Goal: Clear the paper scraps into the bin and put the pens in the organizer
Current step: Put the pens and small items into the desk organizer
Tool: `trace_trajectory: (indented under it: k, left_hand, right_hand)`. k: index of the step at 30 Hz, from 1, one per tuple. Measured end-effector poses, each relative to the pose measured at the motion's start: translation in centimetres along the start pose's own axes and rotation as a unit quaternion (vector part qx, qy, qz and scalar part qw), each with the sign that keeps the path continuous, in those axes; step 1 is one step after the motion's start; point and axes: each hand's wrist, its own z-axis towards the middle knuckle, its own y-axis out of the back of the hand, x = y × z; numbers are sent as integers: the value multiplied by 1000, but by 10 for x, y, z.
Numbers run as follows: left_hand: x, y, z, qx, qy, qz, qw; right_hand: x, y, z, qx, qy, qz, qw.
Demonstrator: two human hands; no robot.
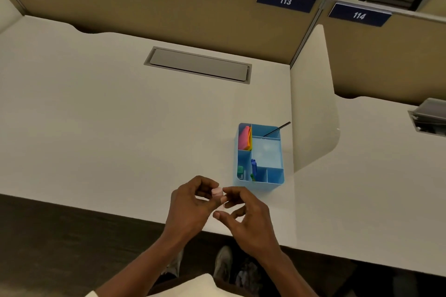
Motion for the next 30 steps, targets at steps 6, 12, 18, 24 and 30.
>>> trace_trajectory:
  k: [6,12,18,24,30]
  left_hand:
    - [-7,-14,5,40,-17,-2,999]
    - [-20,-41,22,84,10,-31,996]
    - [-21,-69,58,51,101,-5,994]
    - [-13,-85,74,-2,129,44,991]
    - [-6,-88,77,-11,128,77,989]
  right_hand:
    - [-10,10,3,-33,-6,14,999]
    - [-37,38,11,-75,9,-10,997]
    - [-68,80,29,-201,2,-40,979]
    - [-83,99,57,-250,-3,-83,965]
    - [-94,89,69,-241,49,-109,963]
